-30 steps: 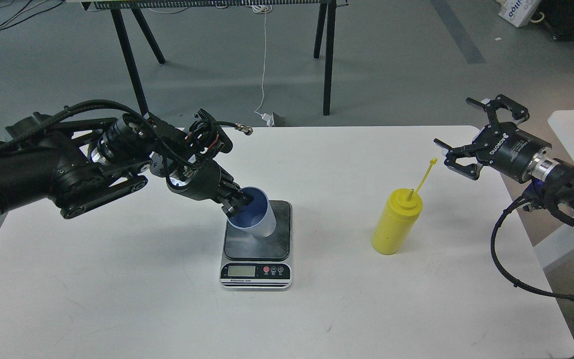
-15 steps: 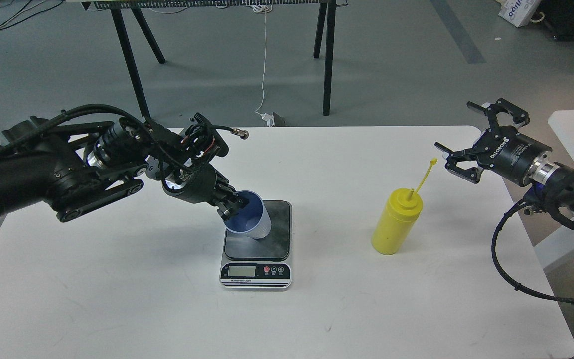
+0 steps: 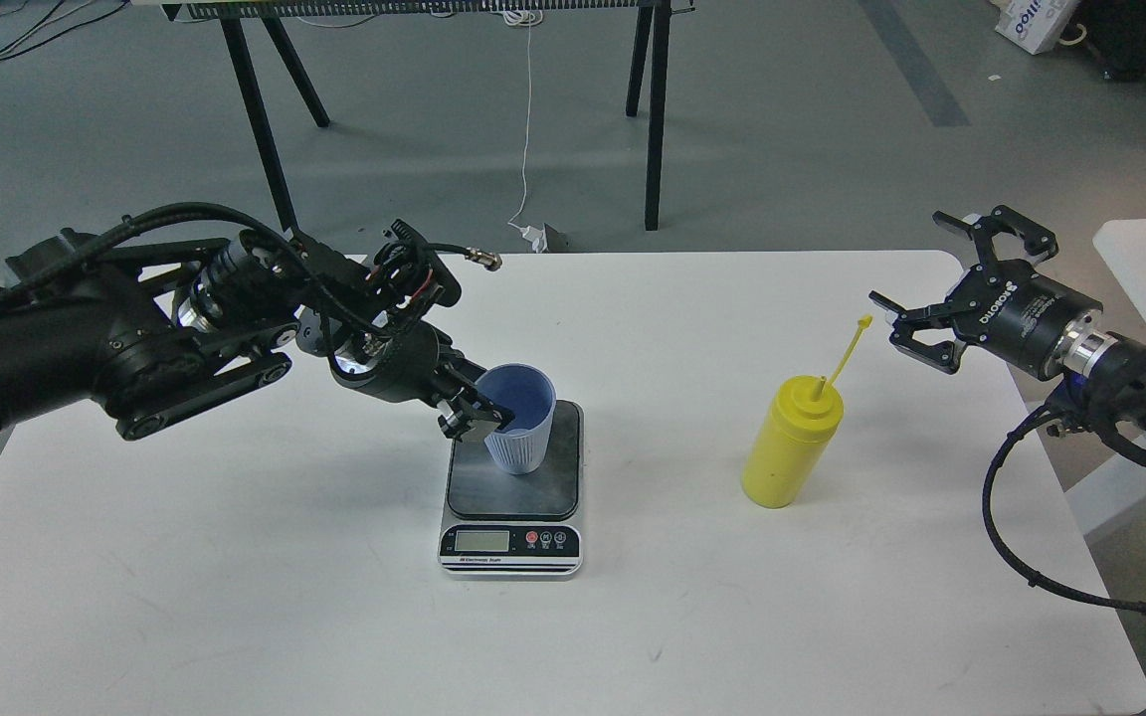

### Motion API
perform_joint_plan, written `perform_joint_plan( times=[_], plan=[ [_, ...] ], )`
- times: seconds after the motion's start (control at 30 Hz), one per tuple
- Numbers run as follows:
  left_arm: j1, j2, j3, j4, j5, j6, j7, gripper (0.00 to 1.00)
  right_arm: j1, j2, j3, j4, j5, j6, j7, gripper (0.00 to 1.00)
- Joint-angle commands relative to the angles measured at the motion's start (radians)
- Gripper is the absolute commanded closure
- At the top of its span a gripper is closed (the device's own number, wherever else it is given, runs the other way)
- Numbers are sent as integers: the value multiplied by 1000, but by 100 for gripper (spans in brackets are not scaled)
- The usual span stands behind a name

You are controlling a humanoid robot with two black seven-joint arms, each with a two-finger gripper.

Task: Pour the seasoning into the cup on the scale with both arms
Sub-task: 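Open the left gripper and retract it away from the cup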

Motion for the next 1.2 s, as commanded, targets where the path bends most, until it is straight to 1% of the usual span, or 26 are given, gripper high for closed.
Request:
perform_joint_plan(
  times=[0.0, 0.1, 0.2, 0.3, 0.47, 0.6, 0.77, 0.83, 0.9, 1.0, 1.1, 1.17],
  plan=[
    [-9, 4, -1, 2, -40, 0, 0, 21, 0, 0, 0, 0, 0, 0, 0, 1],
    [-25, 27, -3, 9, -86, 0, 0, 14, 3, 0, -2, 2, 0, 0, 0, 1],
    [-55, 81, -5, 14, -149, 0, 0, 5, 20, 0, -5, 2, 0, 0, 0, 1],
    [-79, 144, -8, 14, -267, 0, 0, 3, 71, -3, -18, 0, -6, 0, 0, 1],
    [-108, 271, -60, 23, -574, 0, 0, 2, 137, -5, -86, 2, -8, 0, 0, 1],
    [-79, 351, -113, 95, -828, 0, 0, 2, 189, -8, -160, 5, -8, 0, 0, 1],
    [11, 359, -120, 265, -1256, 0, 0, 1, 211, -32, -175, 0, -8, 0, 0, 1],
    [42, 350, -121, 337, -1385, 0, 0, 1, 215, -32, -175, -2, -9, 0, 0, 1],
    [79, 331, -123, 382, -1490, 0, 0, 1, 217, -32, -175, -5, -14, 0, 0, 1],
    [125, 298, -123, 402, -1591, 0, 0, 1, 214, -31, -181, -34, -17, 0, 0, 1],
    [146, 290, -123, 402, -1607, 0, 0, 1, 212, -15, -196, -66, -17, 0, 0, 1],
    [152, 287, -123, 402, -1604, 0, 0, 1, 208, -12, -192, -55, -15, 0, 0, 1]
  ],
)
